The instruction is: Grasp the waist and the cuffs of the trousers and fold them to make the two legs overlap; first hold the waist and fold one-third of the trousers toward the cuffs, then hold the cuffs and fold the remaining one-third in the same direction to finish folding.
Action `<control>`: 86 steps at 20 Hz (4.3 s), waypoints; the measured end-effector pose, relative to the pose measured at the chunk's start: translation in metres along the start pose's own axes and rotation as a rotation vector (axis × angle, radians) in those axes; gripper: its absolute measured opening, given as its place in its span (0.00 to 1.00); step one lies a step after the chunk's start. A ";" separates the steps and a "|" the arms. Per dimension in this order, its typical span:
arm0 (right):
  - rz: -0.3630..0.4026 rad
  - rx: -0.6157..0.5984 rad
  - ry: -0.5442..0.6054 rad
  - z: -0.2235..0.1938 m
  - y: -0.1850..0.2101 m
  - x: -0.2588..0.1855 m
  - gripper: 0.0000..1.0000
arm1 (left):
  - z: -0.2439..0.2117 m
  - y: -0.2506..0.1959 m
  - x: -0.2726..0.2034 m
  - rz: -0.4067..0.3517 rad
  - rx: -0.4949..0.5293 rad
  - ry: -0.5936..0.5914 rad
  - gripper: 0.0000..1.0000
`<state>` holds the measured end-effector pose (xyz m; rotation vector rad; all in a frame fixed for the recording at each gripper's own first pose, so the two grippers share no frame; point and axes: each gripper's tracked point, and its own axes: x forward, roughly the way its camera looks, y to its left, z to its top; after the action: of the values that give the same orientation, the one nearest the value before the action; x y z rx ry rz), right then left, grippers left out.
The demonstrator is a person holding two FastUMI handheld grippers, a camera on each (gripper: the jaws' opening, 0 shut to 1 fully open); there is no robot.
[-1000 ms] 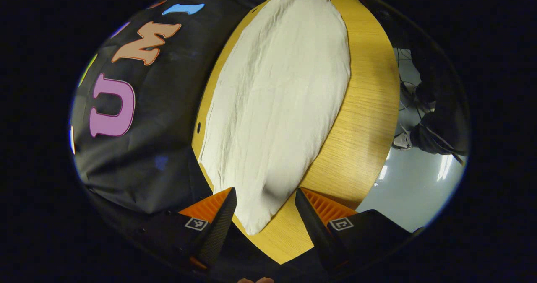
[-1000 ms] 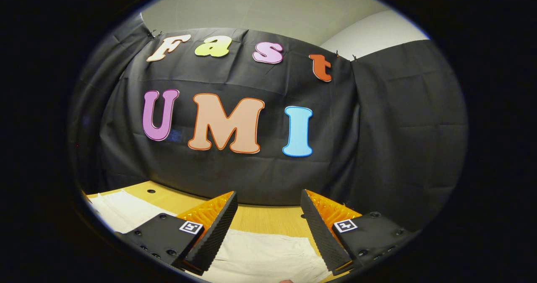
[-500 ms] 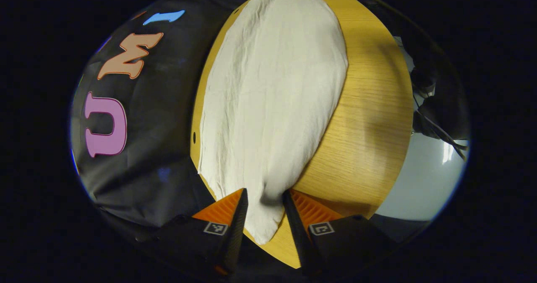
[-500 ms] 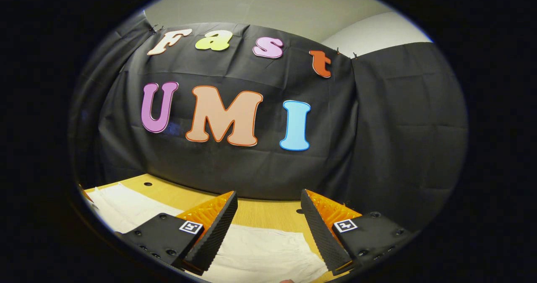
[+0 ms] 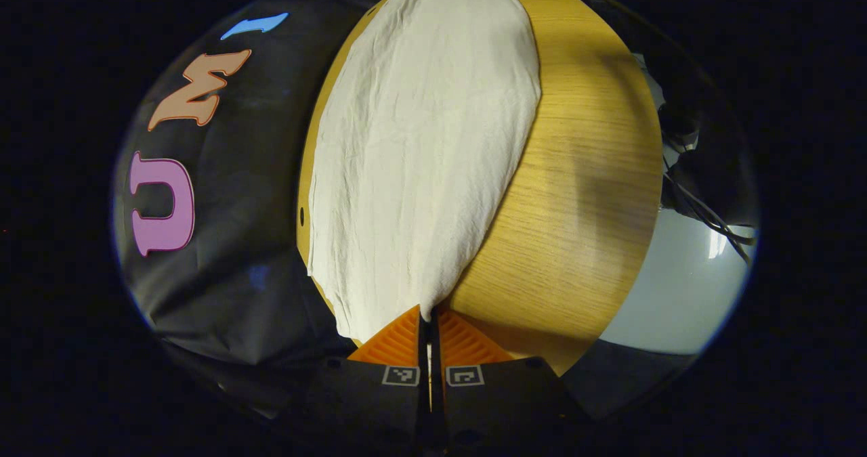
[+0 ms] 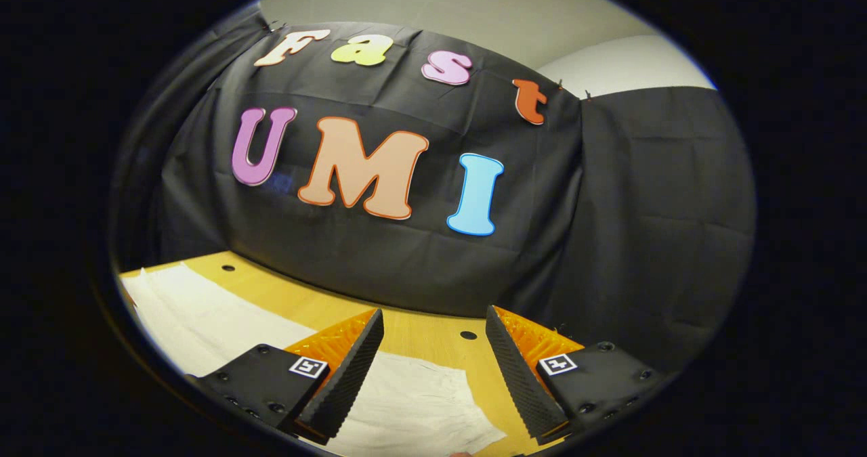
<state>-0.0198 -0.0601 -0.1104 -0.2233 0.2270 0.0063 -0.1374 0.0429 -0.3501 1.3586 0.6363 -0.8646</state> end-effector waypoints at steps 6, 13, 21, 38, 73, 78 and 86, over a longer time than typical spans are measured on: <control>0.069 -0.235 0.061 -0.044 -0.012 -0.008 0.97 | 0.000 0.000 0.000 0.000 -0.009 0.005 0.00; 0.187 -0.455 0.185 -0.122 -0.013 -0.018 0.97 | 0.000 0.000 0.000 0.022 -0.007 0.015 0.00; 0.353 -0.659 0.387 -0.222 -0.020 -0.051 0.98 | 0.000 0.000 0.000 0.036 0.004 0.023 0.00; 0.560 -1.053 0.435 -0.297 -0.005 -0.052 0.88 | 0.000 -0.001 0.002 0.053 0.003 0.043 0.00; 0.194 -0.709 0.328 -0.144 -0.001 0.112 0.05 | 0.050 0.151 -0.015 0.383 -0.396 0.050 0.00; 0.112 -0.616 0.396 -0.159 0.020 0.166 0.03 | 0.056 0.187 0.052 0.349 -0.498 0.004 0.00; 0.066 -0.622 0.505 -0.214 0.057 0.218 0.06 | 0.067 0.188 0.145 0.284 -0.461 -0.028 0.00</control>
<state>0.1434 -0.0560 -0.3751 -0.8395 0.7361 0.0871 0.0926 -0.0465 -0.3541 0.9847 0.5615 -0.4694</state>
